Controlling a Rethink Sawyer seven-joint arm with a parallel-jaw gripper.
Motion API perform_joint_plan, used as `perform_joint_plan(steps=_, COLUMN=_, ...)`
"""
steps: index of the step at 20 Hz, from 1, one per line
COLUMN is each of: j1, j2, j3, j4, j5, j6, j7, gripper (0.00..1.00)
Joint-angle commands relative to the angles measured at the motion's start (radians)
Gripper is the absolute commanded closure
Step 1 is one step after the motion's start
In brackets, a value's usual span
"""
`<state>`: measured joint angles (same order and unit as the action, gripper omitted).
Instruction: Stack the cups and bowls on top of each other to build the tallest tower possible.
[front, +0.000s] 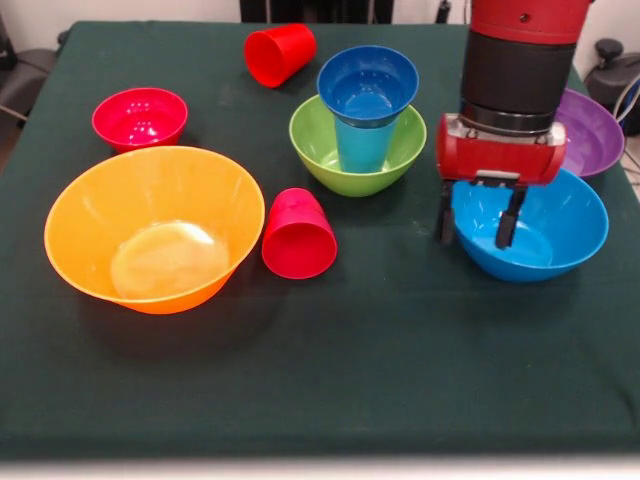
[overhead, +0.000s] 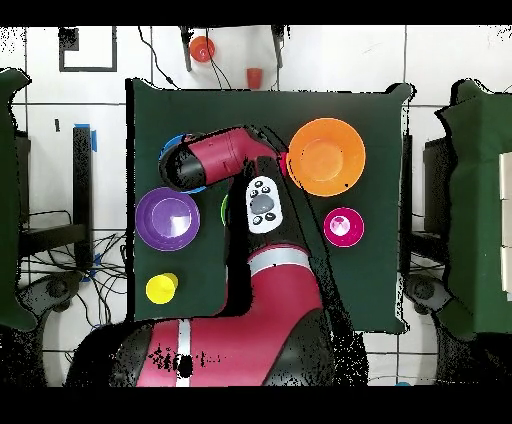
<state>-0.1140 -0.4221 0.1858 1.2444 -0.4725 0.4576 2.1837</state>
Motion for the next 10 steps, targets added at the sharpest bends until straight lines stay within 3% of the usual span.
perform_joint_plan(steps=1, j1=0.020, j2=0.009, j3=0.013, j4=0.053, j5=-0.036, j6=-0.010, j7=-0.012, gripper=0.00)
perform_joint_plan(steps=10, j1=0.008, j2=0.009, j3=0.011, j4=0.066, j5=-0.035, j6=-0.025, j7=-0.010, gripper=0.00)
